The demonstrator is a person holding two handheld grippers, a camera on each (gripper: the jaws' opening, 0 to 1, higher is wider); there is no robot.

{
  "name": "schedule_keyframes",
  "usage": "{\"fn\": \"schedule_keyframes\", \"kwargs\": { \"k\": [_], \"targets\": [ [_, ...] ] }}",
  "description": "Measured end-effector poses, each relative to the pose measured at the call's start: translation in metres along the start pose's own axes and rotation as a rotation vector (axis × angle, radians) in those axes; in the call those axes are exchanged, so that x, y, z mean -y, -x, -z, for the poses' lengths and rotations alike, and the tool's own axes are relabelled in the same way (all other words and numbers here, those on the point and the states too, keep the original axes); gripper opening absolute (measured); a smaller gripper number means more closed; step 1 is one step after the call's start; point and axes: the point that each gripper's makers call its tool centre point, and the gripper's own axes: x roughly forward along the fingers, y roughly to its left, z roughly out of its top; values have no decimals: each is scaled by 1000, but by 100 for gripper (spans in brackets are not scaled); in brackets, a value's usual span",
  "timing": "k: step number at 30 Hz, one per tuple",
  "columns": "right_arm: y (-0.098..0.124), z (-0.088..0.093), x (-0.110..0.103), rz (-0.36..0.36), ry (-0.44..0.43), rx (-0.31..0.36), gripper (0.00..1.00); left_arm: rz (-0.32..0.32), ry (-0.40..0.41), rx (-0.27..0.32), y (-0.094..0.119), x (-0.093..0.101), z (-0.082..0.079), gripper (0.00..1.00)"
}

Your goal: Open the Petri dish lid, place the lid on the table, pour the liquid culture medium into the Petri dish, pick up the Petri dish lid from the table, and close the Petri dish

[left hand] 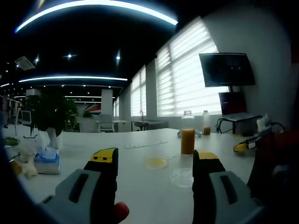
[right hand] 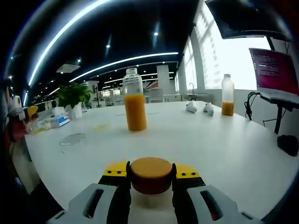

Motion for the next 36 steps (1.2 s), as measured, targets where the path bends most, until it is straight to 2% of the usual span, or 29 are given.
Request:
{"fn": "schedule_keyframes", "kwargs": {
  "k": [12, 20, 23, 30, 36],
  "targets": [
    [-1, 8, -9, -19, 2, -17, 30, -1, -1, -4, 1, 1, 1, 56],
    [-13, -2, -20, -48, 20, -5, 30, -2, 4, -1, 2, 1, 1, 56],
    [-14, 7, -18, -30, 43, -30, 30, -5, 2, -1, 3, 0, 1, 56],
    [-17, 11, -17, -32, 69, -55, 30, -7, 3, -1, 3, -1, 0, 56],
    [-17, 8, -17, -36, 66, -49, 34, -10, 2, 2, 3, -2, -1, 56]
  ]
}}
